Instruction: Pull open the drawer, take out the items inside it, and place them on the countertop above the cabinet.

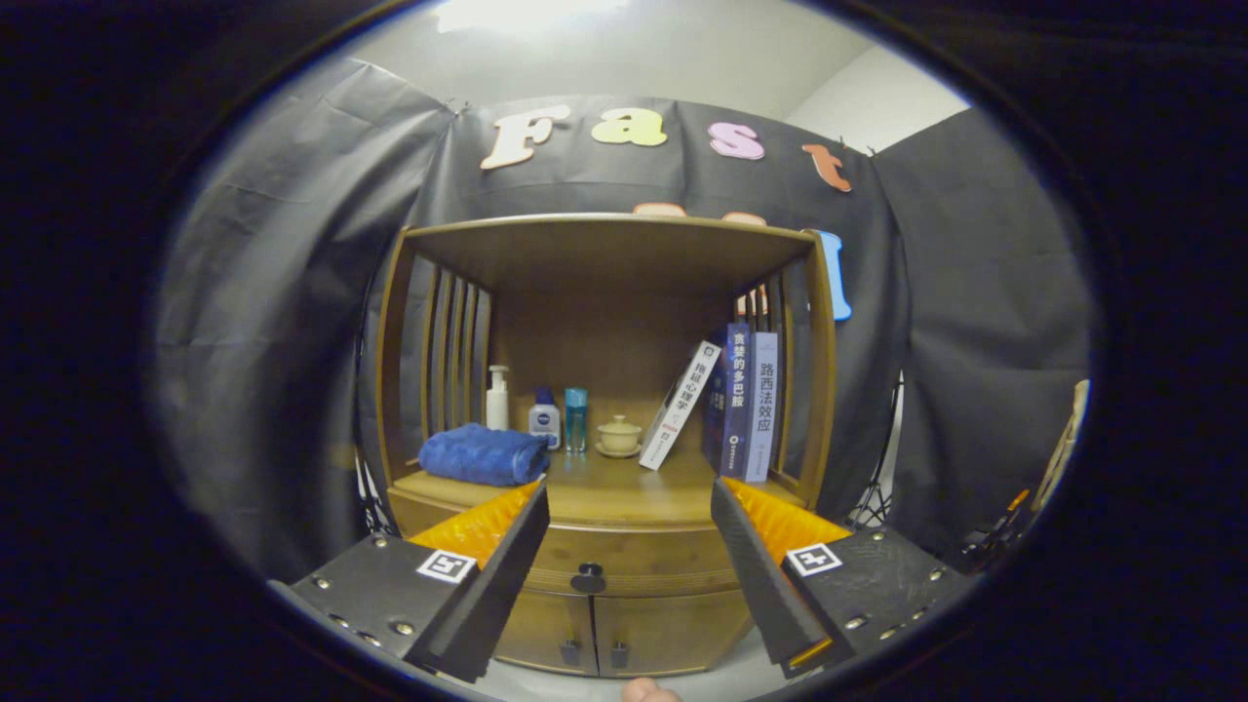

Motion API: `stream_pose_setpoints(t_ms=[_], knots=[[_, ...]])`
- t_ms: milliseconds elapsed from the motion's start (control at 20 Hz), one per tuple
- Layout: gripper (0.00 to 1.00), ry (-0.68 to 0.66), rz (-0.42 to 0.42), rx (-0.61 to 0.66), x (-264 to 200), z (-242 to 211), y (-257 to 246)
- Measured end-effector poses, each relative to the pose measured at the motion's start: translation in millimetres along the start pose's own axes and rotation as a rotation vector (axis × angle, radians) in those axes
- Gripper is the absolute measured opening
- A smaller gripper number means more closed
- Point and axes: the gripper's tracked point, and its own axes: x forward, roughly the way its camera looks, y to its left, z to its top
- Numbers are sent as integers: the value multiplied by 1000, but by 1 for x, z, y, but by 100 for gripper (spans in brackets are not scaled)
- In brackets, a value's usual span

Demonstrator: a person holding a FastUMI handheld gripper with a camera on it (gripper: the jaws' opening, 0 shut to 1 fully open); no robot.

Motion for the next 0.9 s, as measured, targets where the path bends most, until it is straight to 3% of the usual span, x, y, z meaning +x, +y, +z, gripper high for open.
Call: stream_pose_setpoints(t_ms=[450, 900], knots=[[100, 20, -17, 56, 48, -25, 11], [100, 139, -24, 14, 98, -94, 19]])
